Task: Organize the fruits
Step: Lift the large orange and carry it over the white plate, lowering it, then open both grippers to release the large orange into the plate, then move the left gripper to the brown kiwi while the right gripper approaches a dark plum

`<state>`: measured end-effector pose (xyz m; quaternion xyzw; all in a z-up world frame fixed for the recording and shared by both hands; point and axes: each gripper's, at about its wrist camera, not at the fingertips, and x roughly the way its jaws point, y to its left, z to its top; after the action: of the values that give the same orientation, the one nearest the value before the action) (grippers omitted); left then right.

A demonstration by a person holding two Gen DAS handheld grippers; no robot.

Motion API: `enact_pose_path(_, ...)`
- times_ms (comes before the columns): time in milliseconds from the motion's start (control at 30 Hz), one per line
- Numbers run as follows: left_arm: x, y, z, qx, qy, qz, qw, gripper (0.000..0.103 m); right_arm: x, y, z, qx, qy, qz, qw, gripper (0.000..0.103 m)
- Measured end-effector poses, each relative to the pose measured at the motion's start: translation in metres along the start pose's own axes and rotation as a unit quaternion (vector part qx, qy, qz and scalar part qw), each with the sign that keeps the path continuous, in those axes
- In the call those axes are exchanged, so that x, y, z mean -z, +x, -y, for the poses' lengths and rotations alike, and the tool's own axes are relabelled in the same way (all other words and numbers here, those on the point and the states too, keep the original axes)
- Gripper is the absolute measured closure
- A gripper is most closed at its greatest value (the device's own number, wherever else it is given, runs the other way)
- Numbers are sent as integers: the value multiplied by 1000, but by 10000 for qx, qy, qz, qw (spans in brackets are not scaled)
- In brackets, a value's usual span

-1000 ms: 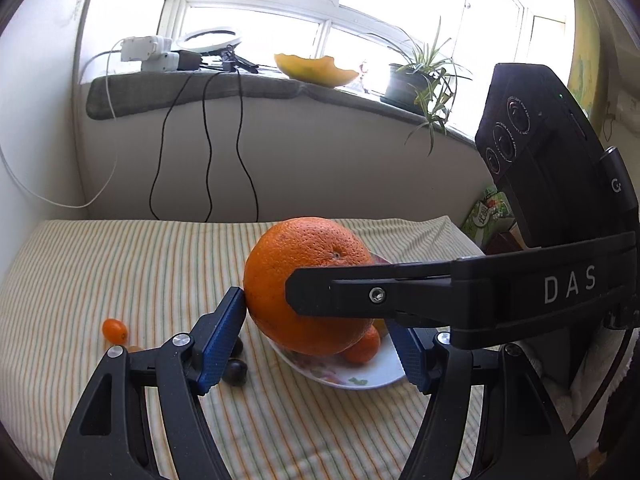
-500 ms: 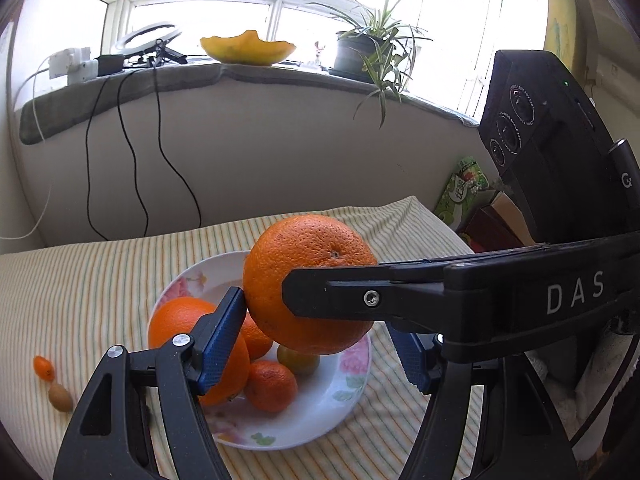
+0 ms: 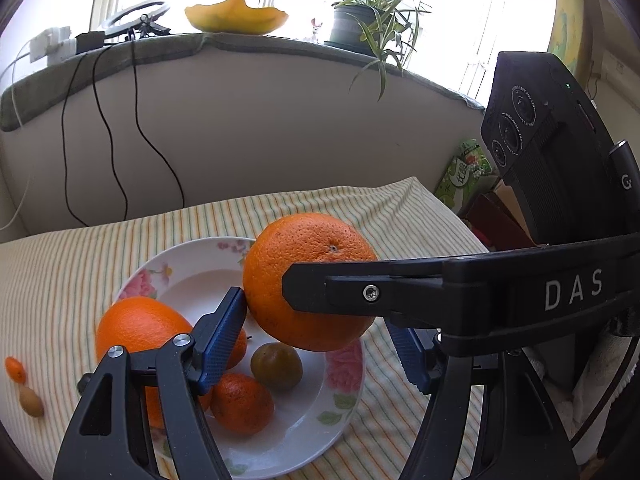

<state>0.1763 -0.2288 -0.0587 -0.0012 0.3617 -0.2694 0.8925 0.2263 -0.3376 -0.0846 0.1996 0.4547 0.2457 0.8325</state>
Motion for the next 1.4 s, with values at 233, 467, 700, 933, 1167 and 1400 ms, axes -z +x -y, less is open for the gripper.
enact_pose_path(233, -1, 7, 0, -63, 53, -73, 9999, 34, -3, 5, 8, -44, 123, -20, 9999, 33)
enact_pose_path(467, -2, 1, 2, 43, 67, -9, 10000, 35, -4, 8, 16, 178, 215, 1, 9996, 33)
enact_pose_path(700, 2, -10, 2, 107, 89, 47, 9999, 35, -3, -8, 15, 128, 145, 280, 9994, 33)
enact_pose_path(933, 11, -34, -5, 107, 102, 242, 9996, 35, 5, -19, 1, 299, -54, 424, 9986, 31)
enact_pose_path(1167, 25, -71, -27, -22, 121, 587, 9982, 35, 25, -28, -32, 383, -477, 724, 9955, 31)
enact_pose_path(1400, 43, -104, -72, -385, -178, 681, 9968, 35, 61, -32, -84, 420, -1277, 994, 9859, 31)
